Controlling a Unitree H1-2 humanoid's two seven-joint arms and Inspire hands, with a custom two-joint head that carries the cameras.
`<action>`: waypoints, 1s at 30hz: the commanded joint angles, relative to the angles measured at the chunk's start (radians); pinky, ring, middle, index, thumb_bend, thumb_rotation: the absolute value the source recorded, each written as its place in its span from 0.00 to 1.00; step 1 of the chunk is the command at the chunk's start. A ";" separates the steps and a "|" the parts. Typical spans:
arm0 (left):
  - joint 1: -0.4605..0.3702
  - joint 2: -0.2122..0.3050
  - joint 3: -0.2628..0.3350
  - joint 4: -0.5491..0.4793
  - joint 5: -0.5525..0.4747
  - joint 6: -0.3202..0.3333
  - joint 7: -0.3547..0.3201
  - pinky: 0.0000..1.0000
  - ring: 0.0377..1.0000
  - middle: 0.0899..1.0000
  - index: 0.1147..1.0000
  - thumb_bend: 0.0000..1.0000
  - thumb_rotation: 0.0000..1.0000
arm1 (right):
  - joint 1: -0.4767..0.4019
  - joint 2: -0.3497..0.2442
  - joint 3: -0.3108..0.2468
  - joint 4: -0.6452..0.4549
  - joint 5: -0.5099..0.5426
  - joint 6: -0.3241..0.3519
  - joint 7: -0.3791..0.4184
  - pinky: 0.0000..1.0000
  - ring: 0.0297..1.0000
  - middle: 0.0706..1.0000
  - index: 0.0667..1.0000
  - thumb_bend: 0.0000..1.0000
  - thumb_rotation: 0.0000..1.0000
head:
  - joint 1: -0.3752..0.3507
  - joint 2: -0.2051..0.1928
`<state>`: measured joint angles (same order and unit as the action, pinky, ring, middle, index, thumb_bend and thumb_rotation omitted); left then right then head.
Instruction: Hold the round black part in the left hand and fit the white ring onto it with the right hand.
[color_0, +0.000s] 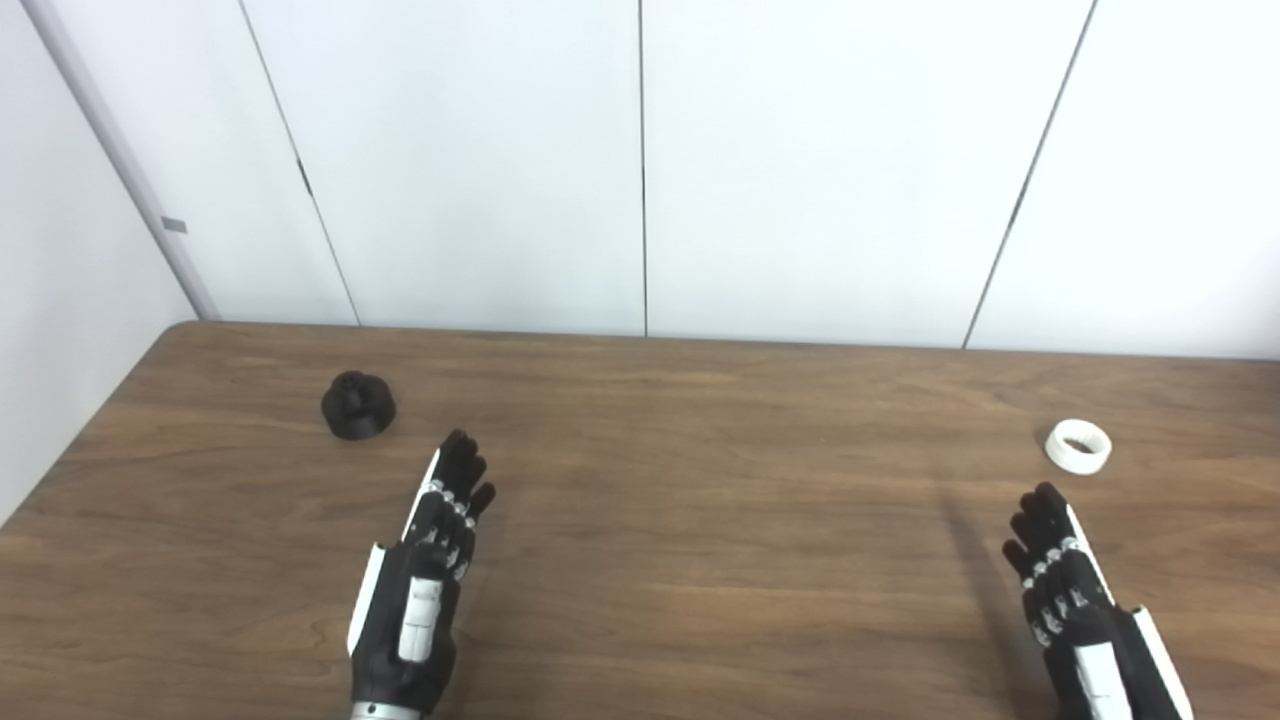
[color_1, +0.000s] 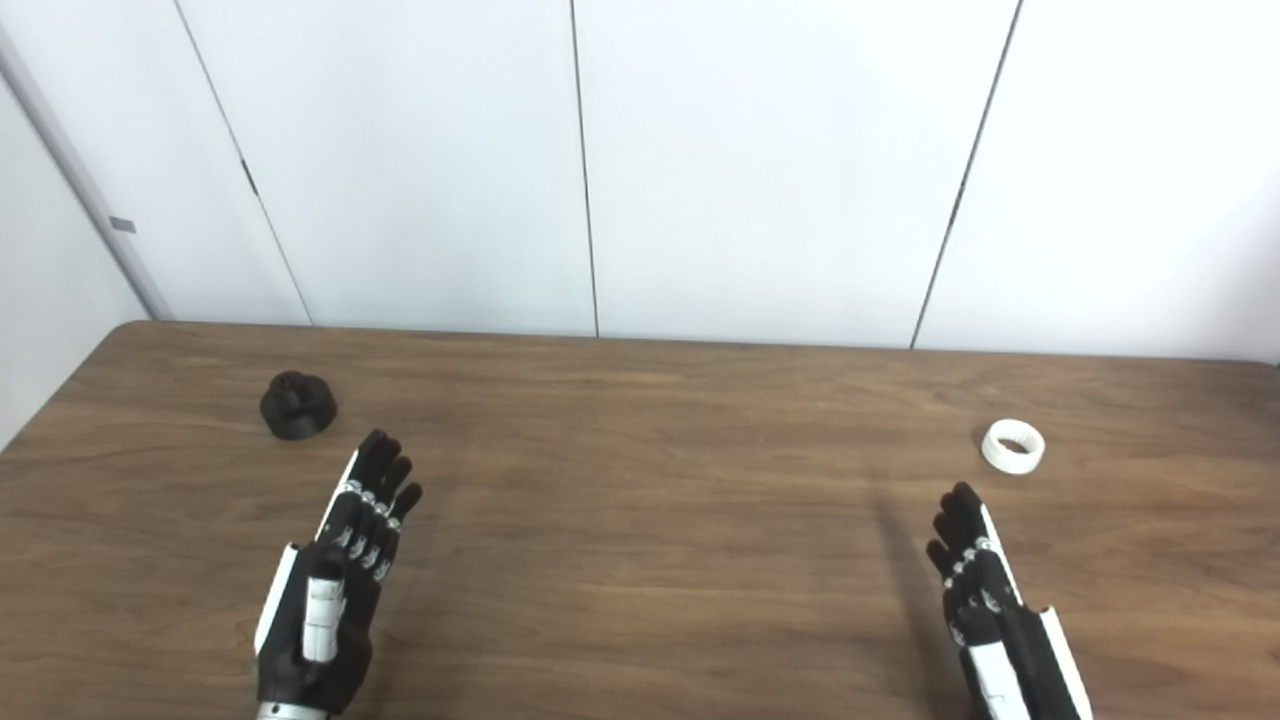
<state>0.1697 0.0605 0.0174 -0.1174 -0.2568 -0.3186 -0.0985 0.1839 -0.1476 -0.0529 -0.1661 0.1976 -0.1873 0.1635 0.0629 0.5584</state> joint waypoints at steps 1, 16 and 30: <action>0.074 -0.008 0.001 0.077 -0.006 0.001 -0.015 0.99 1.00 1.00 1.00 0.87 0.83 | 0.053 0.050 0.026 0.044 0.010 -0.010 -0.001 1.00 1.00 1.00 0.98 0.87 0.84 | 0.000 0.001; 0.081 -0.003 0.004 0.070 0.032 -0.008 -0.009 0.95 1.00 1.00 1.00 0.87 0.81 | 0.057 0.048 0.036 0.030 0.008 -0.010 -0.001 1.00 1.00 1.00 1.00 0.88 0.85 | 0.014 0.002; 0.069 -0.018 0.046 -0.109 0.447 -0.034 0.115 0.75 0.86 0.91 0.93 0.84 0.78 | 0.068 0.035 0.030 0.046 0.038 -0.047 0.012 1.00 1.00 1.00 1.00 0.81 0.86 | 0.134 -0.030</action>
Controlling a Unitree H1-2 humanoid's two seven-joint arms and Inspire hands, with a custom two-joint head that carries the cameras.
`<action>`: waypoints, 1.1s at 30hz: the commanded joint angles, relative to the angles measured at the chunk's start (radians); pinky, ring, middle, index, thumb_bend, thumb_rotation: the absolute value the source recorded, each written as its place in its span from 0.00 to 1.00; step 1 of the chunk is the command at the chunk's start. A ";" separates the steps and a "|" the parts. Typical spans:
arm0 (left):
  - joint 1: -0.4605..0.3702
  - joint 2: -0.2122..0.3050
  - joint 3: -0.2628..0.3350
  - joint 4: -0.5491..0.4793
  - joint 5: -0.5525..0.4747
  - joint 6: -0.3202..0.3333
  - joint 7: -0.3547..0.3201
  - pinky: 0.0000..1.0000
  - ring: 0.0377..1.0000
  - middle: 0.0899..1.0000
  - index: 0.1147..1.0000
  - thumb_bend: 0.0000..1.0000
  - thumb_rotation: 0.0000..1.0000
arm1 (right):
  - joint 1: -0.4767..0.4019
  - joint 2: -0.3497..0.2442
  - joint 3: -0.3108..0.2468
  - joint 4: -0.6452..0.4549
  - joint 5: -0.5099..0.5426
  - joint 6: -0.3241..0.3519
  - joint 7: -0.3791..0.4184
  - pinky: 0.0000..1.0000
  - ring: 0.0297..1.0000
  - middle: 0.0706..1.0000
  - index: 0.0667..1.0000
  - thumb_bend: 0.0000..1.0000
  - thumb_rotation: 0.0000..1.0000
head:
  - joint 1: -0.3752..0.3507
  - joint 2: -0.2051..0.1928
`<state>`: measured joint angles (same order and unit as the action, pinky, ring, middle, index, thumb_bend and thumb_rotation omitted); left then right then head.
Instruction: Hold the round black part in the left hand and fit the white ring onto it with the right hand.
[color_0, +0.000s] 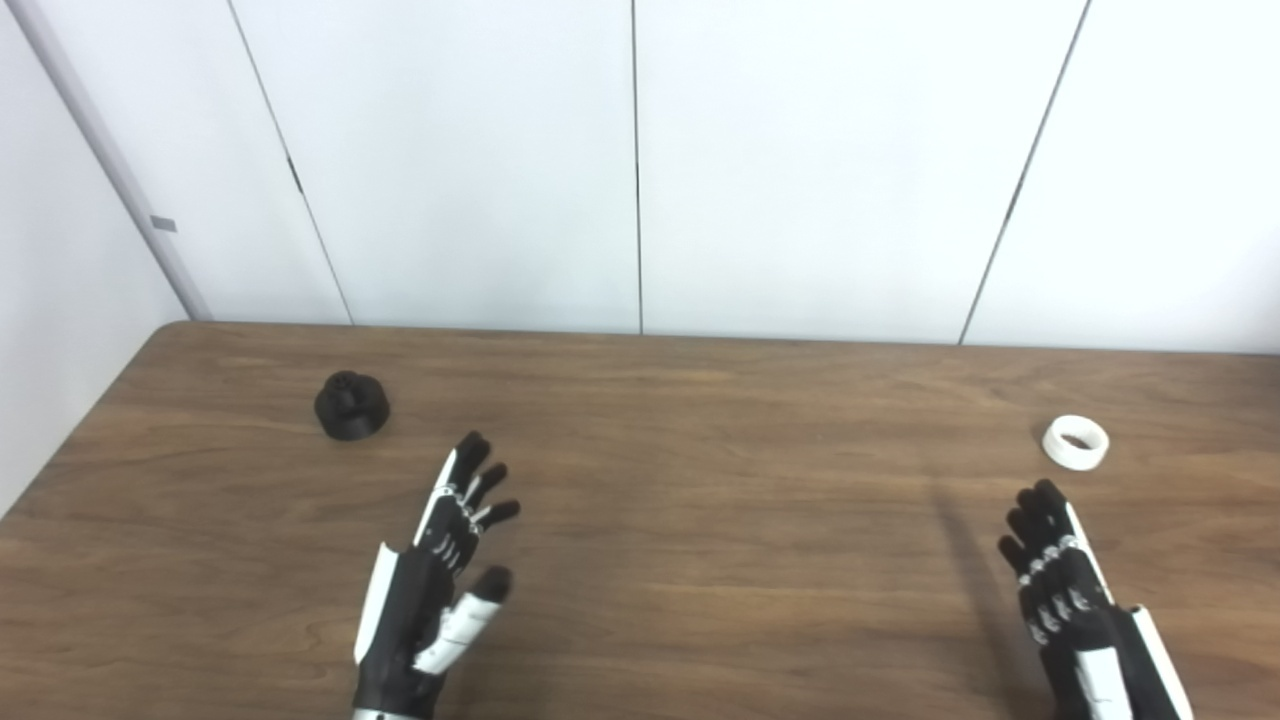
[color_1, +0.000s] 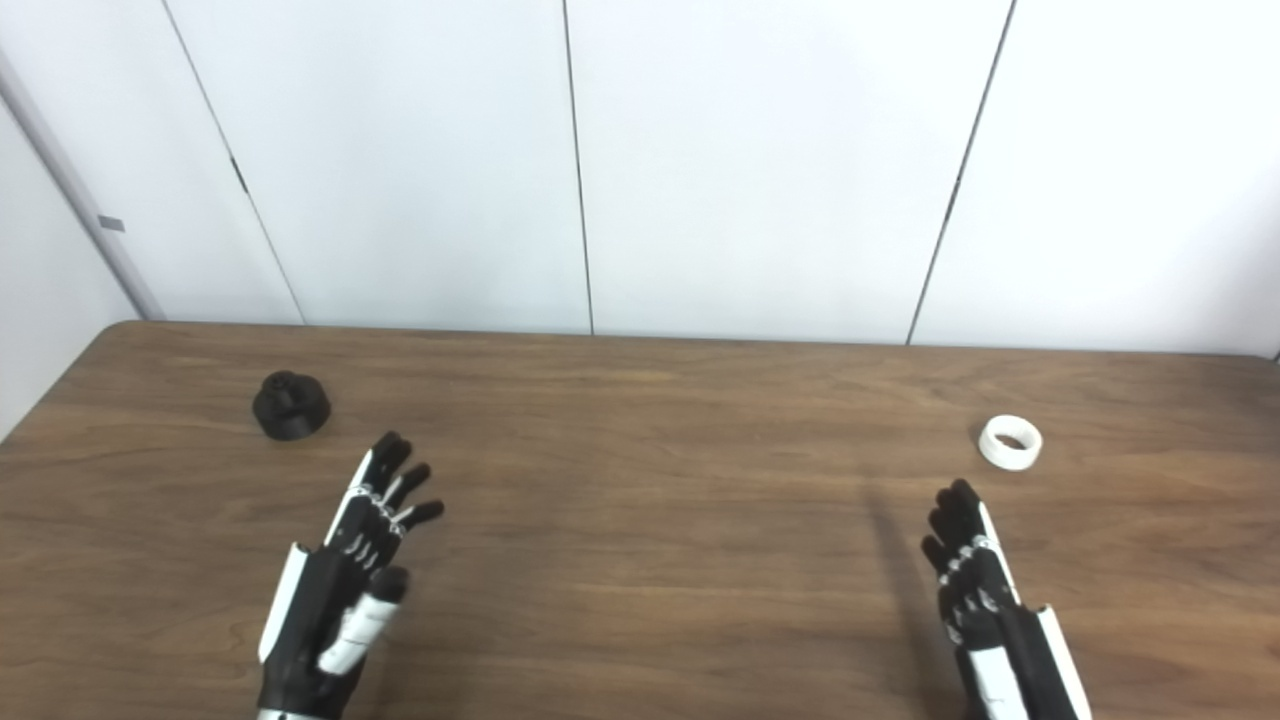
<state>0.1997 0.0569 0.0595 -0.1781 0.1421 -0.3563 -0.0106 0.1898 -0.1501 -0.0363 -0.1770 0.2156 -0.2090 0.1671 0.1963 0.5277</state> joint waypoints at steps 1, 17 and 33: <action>0.036 -0.017 0.006 -0.068 0.082 0.018 0.034 0.76 0.86 0.91 0.93 0.84 0.79 | 0.063 0.037 0.013 0.057 0.022 -0.026 0.008 1.00 1.00 1.00 1.00 0.81 0.86 | 0.001 0.001; 0.002 0.033 0.034 -0.211 0.467 0.070 0.082 0.78 0.88 0.93 0.92 0.83 0.83 | 0.072 0.040 0.019 0.055 0.021 -0.028 0.010 1.00 1.00 1.00 1.00 0.84 0.92 | 0.095 -0.026; -0.073 0.129 0.062 -0.438 0.932 0.319 -0.110 0.94 0.93 0.93 0.82 0.84 0.86 | 0.076 0.032 0.016 0.058 0.022 -0.046 0.028 1.00 1.00 1.00 1.00 0.81 0.93 | 0.151 -0.036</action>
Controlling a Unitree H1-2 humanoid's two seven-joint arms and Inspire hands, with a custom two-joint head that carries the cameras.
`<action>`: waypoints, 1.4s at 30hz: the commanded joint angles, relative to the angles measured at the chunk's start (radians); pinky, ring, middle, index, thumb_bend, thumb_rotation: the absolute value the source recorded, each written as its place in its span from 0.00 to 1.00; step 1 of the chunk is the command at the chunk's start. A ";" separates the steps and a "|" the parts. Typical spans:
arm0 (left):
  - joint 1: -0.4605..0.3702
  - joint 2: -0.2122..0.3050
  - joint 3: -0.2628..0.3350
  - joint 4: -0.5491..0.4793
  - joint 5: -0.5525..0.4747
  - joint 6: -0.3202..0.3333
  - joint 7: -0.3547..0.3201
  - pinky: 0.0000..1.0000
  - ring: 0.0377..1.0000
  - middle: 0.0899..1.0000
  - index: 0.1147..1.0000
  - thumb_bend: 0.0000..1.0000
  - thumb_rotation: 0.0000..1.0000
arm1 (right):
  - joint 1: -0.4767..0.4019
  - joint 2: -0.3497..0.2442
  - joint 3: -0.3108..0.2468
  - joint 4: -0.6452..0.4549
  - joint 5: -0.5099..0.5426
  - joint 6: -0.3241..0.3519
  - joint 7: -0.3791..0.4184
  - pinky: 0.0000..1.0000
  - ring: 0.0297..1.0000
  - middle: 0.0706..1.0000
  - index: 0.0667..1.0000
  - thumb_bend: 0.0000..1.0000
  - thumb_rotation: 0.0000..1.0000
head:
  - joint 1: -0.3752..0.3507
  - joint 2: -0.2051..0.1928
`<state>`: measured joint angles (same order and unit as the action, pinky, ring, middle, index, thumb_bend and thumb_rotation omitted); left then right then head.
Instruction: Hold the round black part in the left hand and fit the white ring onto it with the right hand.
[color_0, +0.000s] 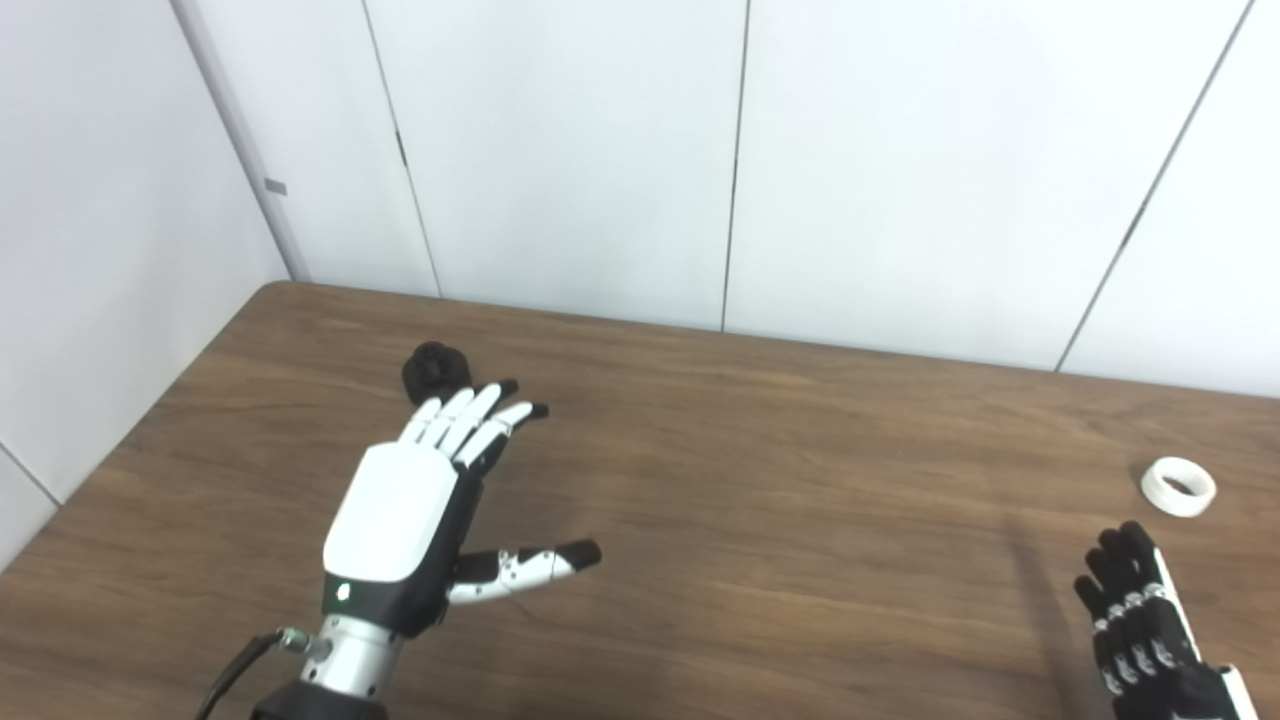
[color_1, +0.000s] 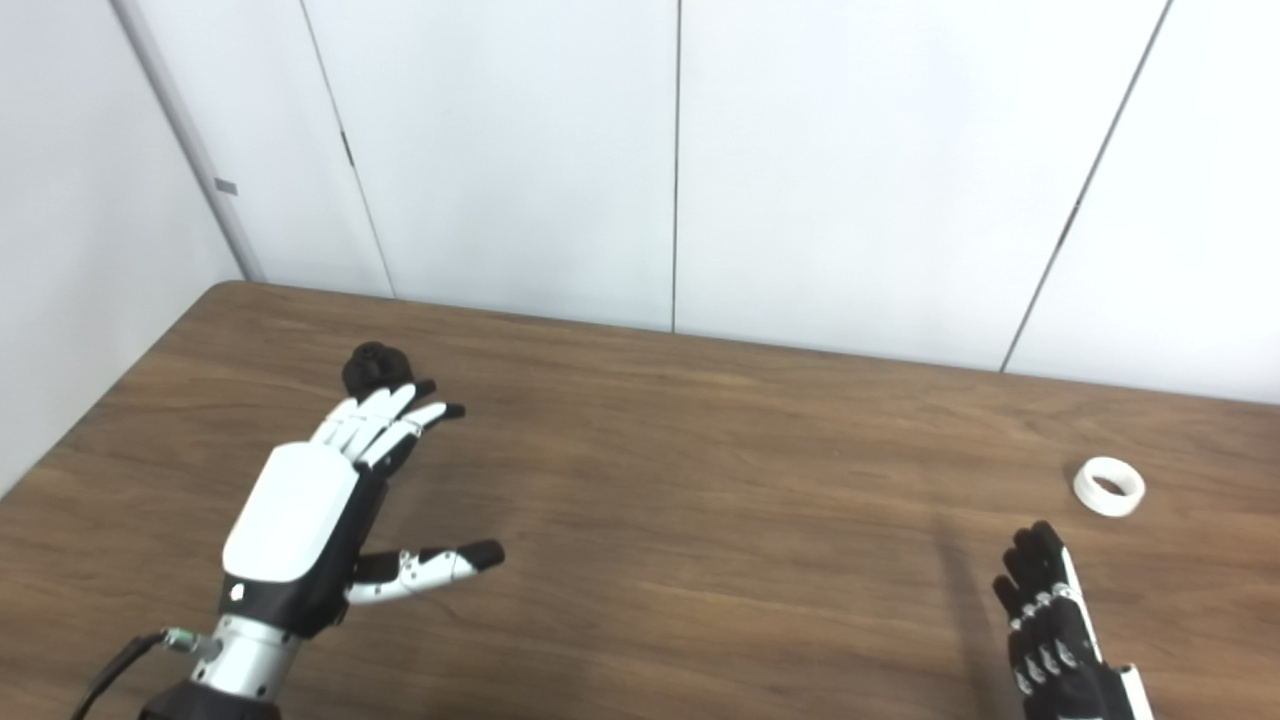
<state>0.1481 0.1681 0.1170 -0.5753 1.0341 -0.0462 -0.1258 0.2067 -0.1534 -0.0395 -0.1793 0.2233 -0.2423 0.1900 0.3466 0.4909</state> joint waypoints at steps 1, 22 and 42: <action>-0.025 0.020 0.005 -0.043 0.062 0.017 -0.002 0.94 0.93 0.93 0.82 0.84 0.87 | 0.061 0.034 0.018 0.057 0.013 -0.010 0.004 1.00 1.00 1.00 1.00 0.82 0.93 | 0.005 0.000; -0.131 -0.015 0.005 0.068 0.335 0.203 0.028 1.00 0.96 0.94 0.87 0.90 0.79 | 0.049 -0.029 -0.012 0.111 0.051 -0.048 0.054 1.00 1.00 1.00 1.00 0.92 0.94 | 0.164 -0.034; -0.226 -0.040 -0.003 0.212 0.336 0.378 0.106 1.00 0.97 0.96 0.92 0.93 0.82 | 0.028 -0.058 -0.080 0.171 0.159 -0.050 0.107 1.00 1.00 1.00 1.00 0.67 0.85 | 0.337 -0.056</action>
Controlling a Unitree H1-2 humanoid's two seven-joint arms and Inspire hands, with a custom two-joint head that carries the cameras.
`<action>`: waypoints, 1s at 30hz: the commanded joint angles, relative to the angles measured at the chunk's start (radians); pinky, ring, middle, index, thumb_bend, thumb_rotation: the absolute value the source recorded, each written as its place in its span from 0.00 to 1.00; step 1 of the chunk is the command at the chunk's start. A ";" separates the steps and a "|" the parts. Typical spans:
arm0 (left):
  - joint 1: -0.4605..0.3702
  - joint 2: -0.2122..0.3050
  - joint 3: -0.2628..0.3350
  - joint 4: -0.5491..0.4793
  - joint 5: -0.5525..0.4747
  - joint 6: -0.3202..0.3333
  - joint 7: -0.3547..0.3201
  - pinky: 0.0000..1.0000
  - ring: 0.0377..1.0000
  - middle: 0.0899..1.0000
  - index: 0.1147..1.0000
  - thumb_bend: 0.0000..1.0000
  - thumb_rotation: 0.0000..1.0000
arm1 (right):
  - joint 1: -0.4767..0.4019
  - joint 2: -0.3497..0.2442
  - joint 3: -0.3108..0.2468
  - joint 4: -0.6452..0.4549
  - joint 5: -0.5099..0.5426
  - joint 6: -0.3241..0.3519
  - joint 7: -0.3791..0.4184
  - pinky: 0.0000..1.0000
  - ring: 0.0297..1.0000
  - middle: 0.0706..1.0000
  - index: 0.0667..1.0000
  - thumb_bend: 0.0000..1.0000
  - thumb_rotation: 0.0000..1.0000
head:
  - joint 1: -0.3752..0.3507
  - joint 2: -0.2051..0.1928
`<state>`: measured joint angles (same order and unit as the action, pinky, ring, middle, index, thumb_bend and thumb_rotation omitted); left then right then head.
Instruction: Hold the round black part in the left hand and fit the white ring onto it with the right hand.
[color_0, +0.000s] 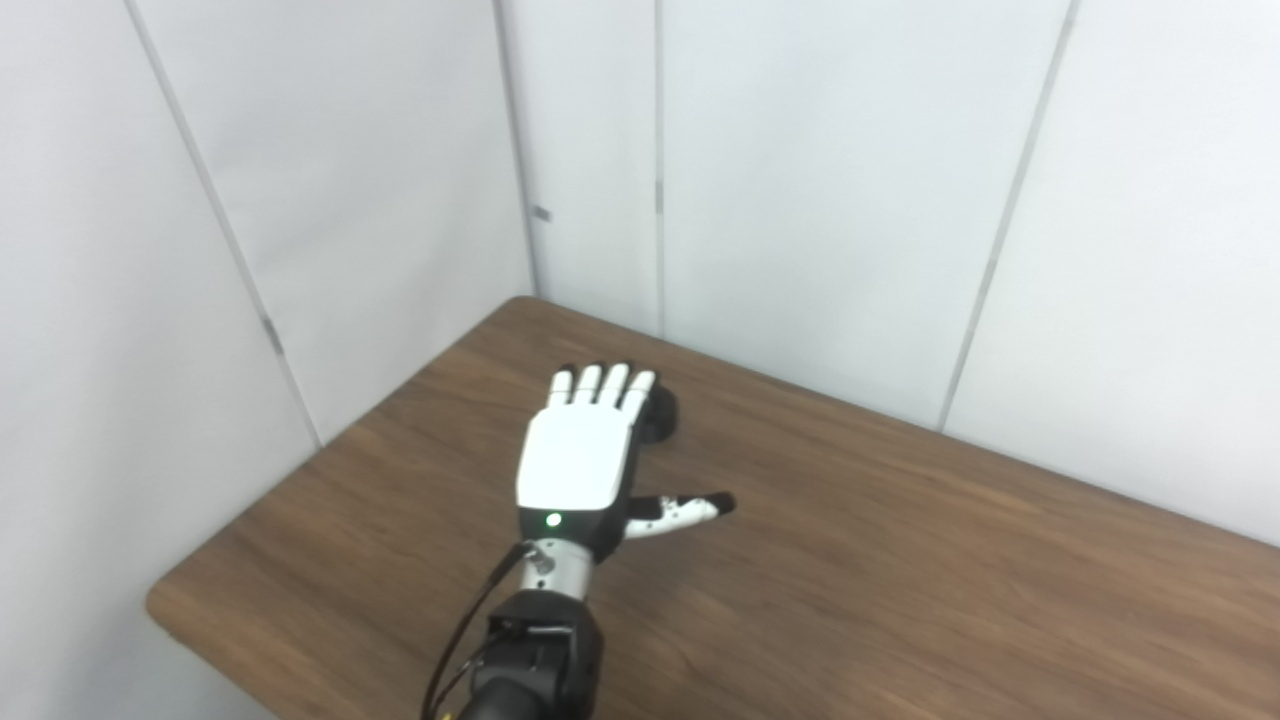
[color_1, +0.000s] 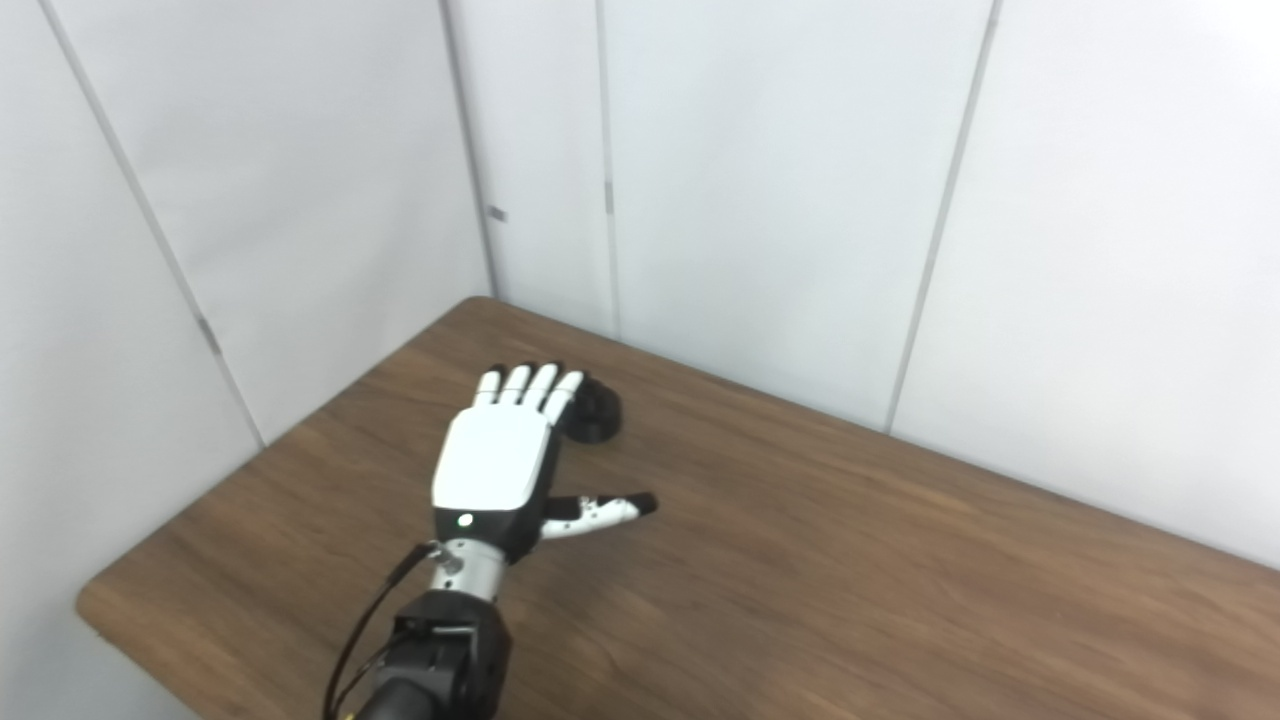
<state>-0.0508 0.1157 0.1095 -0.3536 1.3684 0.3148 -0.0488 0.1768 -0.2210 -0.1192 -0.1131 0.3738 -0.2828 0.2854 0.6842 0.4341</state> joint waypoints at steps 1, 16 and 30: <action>-0.030 0.014 0.008 -0.003 0.004 0.027 0.028 1.00 0.97 0.96 0.93 0.93 0.81 | 0.059 0.007 -0.001 0.102 0.009 0.000 0.012 1.00 1.00 1.00 1.00 0.68 0.85 | -0.001 0.003; -0.069 0.091 0.020 0.142 -0.052 0.127 0.060 1.00 1.00 0.99 0.94 0.93 0.77 | 0.073 -0.006 -0.002 0.067 0.000 0.046 0.003 1.00 1.00 1.00 1.00 0.78 0.82 | -0.009 0.024; -0.150 0.155 0.062 0.339 -0.160 0.153 0.125 1.00 0.97 0.99 0.94 0.93 0.69 | 0.089 -0.002 0.000 0.064 -0.003 0.021 0.019 1.00 1.00 1.00 1.00 0.73 0.83 | -0.038 0.027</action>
<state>-0.1589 0.2396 0.1631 -0.0149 1.2197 0.4597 0.0361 0.1911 -0.2388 -0.1243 -0.1180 0.3676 -0.2446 0.2966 0.6474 0.4602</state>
